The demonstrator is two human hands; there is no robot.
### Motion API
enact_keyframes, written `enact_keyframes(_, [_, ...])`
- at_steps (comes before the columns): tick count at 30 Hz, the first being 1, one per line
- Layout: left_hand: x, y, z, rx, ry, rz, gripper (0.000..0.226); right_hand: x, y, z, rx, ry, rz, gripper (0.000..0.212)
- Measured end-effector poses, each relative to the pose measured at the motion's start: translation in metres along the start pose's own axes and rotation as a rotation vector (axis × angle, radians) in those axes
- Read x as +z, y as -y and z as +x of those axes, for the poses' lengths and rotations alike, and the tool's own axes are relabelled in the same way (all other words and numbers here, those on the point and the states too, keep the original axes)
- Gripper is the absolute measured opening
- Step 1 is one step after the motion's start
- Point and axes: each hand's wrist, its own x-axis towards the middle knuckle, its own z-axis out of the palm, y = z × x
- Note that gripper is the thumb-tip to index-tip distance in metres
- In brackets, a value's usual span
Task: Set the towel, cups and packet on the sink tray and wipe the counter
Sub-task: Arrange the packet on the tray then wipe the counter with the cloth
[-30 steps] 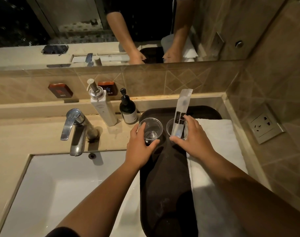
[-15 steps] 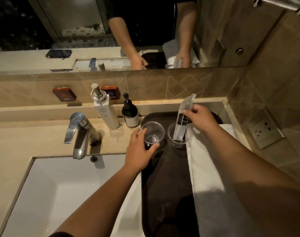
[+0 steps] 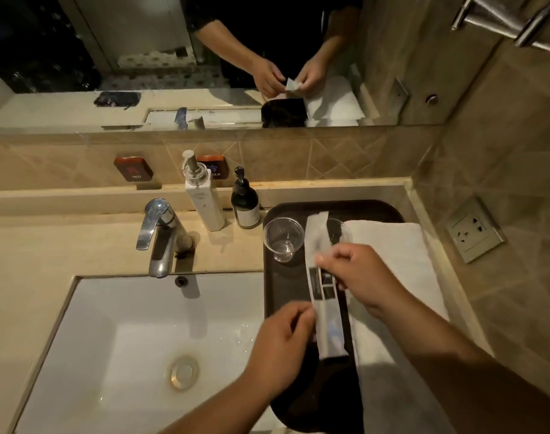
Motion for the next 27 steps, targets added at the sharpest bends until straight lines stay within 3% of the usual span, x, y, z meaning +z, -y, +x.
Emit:
enact_keyframes(6, [0.013, 0.043, -0.036, -0.238, 0.048, 0.021, 0.014, 0.036, -0.053, -0.019, 0.230, -0.001, -0.010, 0.032])
enact_keyframes(12, [0.021, 0.066, -0.035, -0.238, 0.017, 0.251, 0.018, 0.047, -0.087, -0.019, 0.357, -0.006, -0.014, 0.030])
enact_keyframes(20, [0.033, 0.072, -0.026, -0.060, 0.041, 0.553, 0.036, 0.056, -0.097, -0.002, 0.255, -0.055, -0.265, 0.022])
enact_keyframes(27, [0.034, 0.080, -0.020, -0.034, 0.168, 0.791, 0.013, 0.064, -0.106, 0.000, 0.201, -0.094, -0.488, 0.023])
